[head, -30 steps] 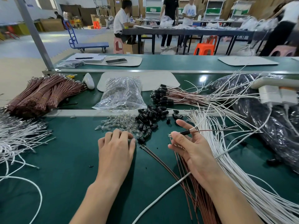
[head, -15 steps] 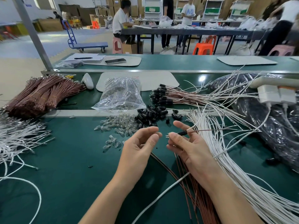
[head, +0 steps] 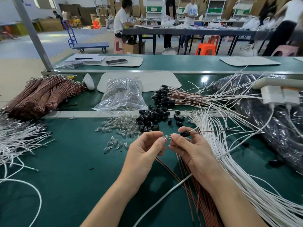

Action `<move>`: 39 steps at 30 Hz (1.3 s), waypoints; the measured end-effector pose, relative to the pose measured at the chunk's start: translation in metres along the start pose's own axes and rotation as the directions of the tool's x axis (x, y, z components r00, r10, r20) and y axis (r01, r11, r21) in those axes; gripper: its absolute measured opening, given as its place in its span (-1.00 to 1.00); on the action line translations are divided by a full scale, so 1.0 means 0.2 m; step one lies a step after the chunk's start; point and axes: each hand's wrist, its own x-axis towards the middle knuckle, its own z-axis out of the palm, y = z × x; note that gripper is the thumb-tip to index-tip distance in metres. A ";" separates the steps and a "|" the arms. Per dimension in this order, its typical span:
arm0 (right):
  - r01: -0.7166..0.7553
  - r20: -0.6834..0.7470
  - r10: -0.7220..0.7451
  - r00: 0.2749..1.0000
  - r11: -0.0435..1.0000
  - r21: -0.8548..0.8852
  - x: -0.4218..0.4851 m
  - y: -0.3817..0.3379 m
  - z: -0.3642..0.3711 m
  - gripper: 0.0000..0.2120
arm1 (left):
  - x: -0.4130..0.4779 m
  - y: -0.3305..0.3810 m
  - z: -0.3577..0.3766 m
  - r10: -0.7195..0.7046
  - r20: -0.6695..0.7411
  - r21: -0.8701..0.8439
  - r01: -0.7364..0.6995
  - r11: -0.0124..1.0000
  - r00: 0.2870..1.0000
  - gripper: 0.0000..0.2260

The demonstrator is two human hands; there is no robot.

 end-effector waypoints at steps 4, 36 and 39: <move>0.004 0.007 -0.004 1.000 1.000 0.011 0.00 0.00 0.00 -0.69 | 0.00 0.01 -0.01 0.010 -0.028 -0.008 -0.010 1.000 1.000 -0.80; 0.056 0.033 -0.053 0.998 0.994 -0.099 -0.03 -0.01 0.02 -0.82 | 0.00 0.02 -0.02 0.010 0.014 0.098 -0.011 0.995 1.000 -0.89; 0.060 0.038 -0.056 0.998 0.991 -0.120 -0.03 0.00 0.01 -0.82 | 0.00 0.02 -0.03 0.013 0.010 0.094 -0.014 0.995 1.000 -0.78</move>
